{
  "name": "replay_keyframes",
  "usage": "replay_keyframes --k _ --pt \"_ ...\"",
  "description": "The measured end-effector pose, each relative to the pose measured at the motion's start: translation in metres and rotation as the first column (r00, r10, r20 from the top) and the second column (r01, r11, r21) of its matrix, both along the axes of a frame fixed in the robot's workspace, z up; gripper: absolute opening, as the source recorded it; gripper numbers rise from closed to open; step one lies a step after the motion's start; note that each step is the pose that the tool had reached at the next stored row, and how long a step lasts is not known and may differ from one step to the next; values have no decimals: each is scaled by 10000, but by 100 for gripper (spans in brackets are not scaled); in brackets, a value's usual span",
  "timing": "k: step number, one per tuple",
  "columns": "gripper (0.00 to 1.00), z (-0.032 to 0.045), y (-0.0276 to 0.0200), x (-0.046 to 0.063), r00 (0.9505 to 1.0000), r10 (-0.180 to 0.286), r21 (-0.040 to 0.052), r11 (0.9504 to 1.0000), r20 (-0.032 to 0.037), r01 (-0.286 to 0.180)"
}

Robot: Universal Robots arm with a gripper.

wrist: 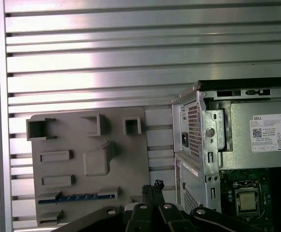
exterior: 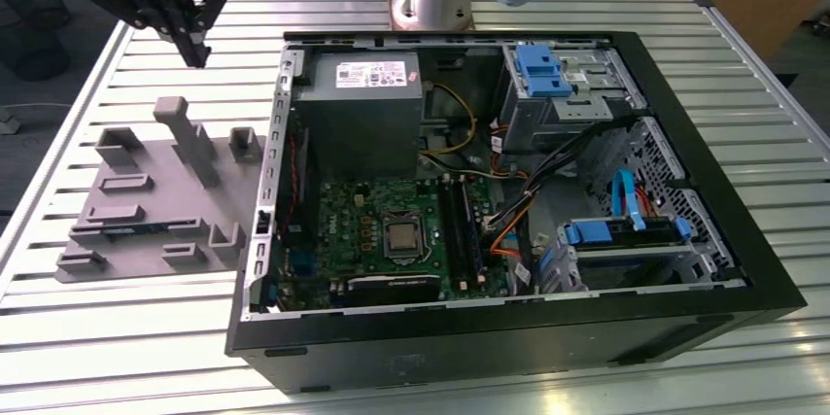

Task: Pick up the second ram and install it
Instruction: 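Reach for the second ram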

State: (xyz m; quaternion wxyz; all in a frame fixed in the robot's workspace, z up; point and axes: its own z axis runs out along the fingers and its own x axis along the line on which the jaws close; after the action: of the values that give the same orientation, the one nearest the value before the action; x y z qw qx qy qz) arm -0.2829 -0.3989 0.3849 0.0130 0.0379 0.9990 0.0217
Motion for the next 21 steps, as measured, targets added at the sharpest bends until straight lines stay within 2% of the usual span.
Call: replay_keyframes --k 21 --pt "11 -10 0 -51 10000 0 0 10000 0 0"
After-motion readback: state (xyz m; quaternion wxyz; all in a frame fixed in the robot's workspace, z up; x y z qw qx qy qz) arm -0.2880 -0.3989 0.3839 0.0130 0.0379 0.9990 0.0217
